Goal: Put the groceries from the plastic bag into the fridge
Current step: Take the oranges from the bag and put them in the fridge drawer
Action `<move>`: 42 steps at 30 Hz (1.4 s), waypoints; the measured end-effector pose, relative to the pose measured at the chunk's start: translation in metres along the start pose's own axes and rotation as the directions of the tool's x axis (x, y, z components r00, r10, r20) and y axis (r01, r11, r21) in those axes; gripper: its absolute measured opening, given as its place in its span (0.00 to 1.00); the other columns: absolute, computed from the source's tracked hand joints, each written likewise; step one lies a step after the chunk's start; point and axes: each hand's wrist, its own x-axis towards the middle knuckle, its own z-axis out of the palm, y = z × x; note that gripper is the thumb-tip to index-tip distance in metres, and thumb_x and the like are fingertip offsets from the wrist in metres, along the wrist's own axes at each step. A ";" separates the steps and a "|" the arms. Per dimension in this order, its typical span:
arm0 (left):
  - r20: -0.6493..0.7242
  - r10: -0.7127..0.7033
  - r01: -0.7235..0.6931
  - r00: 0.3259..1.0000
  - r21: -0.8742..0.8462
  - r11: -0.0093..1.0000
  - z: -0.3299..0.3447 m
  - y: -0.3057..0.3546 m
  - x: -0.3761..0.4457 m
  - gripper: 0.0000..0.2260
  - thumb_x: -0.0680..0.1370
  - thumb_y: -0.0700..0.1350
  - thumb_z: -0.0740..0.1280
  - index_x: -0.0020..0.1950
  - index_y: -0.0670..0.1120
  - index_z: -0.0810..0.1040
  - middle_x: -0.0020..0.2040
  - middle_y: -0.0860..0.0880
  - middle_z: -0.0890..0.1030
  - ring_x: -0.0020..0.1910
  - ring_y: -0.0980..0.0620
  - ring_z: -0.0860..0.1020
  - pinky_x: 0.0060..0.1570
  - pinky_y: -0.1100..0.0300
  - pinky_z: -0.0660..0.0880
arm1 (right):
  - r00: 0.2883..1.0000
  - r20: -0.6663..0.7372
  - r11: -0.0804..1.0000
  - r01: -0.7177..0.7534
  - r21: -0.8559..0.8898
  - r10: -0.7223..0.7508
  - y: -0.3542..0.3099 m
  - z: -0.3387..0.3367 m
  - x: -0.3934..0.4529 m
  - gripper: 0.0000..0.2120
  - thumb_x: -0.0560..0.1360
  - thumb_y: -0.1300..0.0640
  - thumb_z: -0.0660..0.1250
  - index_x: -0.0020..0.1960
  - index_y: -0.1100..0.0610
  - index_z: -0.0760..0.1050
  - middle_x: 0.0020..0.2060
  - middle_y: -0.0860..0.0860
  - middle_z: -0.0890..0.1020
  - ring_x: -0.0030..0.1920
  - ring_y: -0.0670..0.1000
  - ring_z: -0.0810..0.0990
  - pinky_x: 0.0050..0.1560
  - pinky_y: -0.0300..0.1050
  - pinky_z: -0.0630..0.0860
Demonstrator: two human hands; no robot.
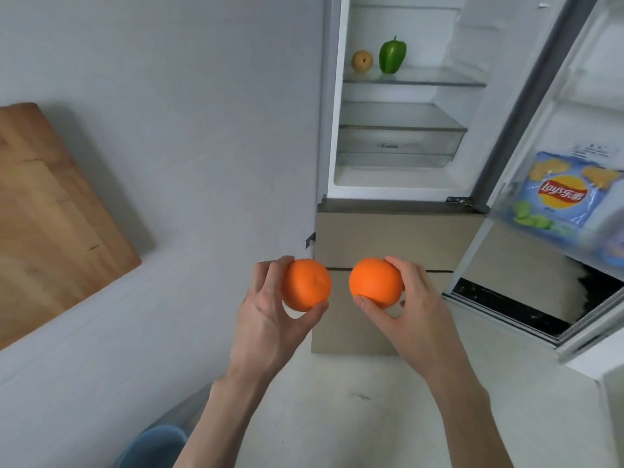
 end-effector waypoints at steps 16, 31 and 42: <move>-0.043 0.059 -0.054 0.997 0.103 0.993 0.134 0.057 0.162 0.33 0.68 0.57 0.81 0.69 0.58 0.70 0.61 0.60 0.72 0.47 0.55 0.75 0.44 0.56 0.78 | 0.995 -0.095 0.997 0.013 0.072 -0.006 0.110 -0.055 0.170 0.31 0.71 0.42 0.76 0.70 0.41 0.67 0.65 0.40 0.72 0.56 0.46 0.77 0.49 0.44 0.79; -0.070 0.104 -0.097 0.992 0.093 0.991 0.215 0.083 0.263 0.32 0.68 0.64 0.78 0.67 0.59 0.70 0.58 0.61 0.73 0.51 0.53 0.78 0.45 0.58 0.76 | 0.973 -0.227 0.996 -0.017 0.086 0.036 0.183 -0.076 0.280 0.36 0.70 0.38 0.75 0.73 0.44 0.67 0.69 0.44 0.73 0.56 0.49 0.78 0.50 0.42 0.77; -0.104 0.107 -0.104 0.989 0.033 0.994 0.247 0.050 0.373 0.32 0.68 0.64 0.77 0.68 0.58 0.70 0.59 0.61 0.74 0.52 0.54 0.77 0.47 0.60 0.75 | 0.981 -0.192 0.999 -0.009 0.045 0.017 0.187 -0.041 0.390 0.36 0.70 0.34 0.74 0.73 0.41 0.64 0.68 0.43 0.71 0.56 0.48 0.78 0.54 0.45 0.79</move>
